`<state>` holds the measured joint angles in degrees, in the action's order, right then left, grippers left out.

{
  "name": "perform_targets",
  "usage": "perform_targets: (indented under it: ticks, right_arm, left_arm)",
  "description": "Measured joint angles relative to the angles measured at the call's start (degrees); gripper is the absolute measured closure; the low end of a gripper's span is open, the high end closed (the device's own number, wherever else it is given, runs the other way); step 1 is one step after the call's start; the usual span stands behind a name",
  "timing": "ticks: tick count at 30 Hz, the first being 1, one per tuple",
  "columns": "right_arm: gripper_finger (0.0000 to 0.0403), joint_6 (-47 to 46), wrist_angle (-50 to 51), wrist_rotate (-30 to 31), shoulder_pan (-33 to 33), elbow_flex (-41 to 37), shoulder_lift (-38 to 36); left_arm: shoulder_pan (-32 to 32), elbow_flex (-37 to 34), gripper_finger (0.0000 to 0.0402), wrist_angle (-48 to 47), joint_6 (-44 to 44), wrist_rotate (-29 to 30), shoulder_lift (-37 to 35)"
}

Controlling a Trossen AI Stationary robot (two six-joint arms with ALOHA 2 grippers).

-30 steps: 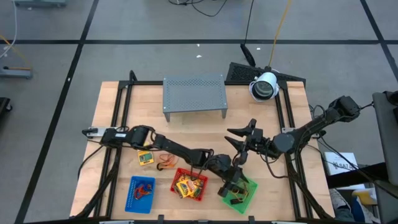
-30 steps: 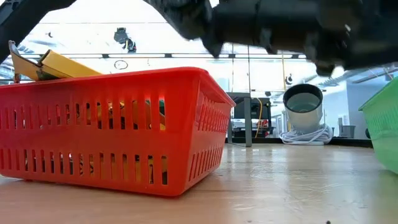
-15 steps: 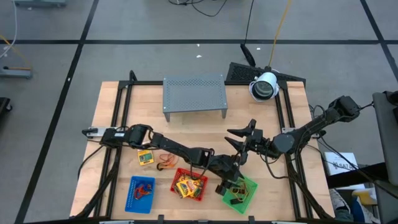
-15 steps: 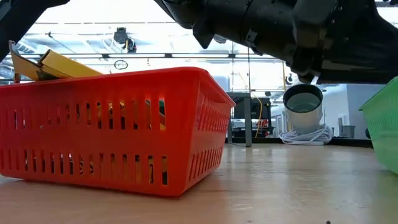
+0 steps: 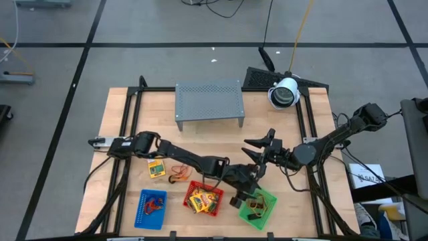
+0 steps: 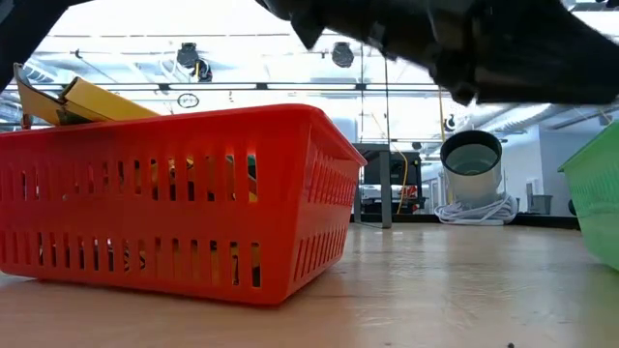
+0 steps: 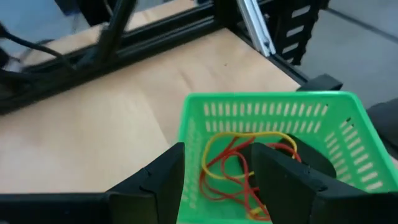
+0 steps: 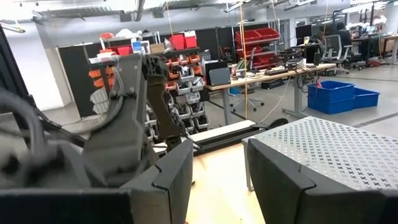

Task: Pick & Place Office Desk Supplies
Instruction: Put the bottom orange rubber band into the green basket

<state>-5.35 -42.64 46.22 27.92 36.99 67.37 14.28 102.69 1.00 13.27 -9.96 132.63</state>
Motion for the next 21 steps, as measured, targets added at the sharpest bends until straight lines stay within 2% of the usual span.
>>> perform_targets:
  ticks: [6, 12, 14, 17, 21]
  right_arm:
    - [0.0261, -1.4, -1.6, 0.0, 0.4, 0.0, -0.4]
    - [0.0261, 4.2, -4.3, 0.0, 1.8, 0.0, -2.5]
    - [0.0261, 6.3, -6.5, 0.0, 2.2, 0.0, -4.2]
    - [0.0261, 9.7, -7.0, -0.3, 3.7, 0.0, -7.6]
    - [0.0261, 13.0, -6.1, -5.0, 7.0, 0.0, -12.5]
  left_arm:
    - [0.0, 0.0, 0.0206, -7.3, 2.6, 4.4, -3.5]
    - [0.0, 0.0, 0.0206, -14.6, 1.8, 5.1, -7.4]
    - [0.0, 0.0, 0.0206, -18.7, 1.4, 2.7, -9.1]
    - [0.1, 0.0, 0.0206, -23.7, 0.6, -4.1, -12.7]
    - [1.0, -0.5, 0.0206, -26.9, -1.8, -11.0, -18.5]
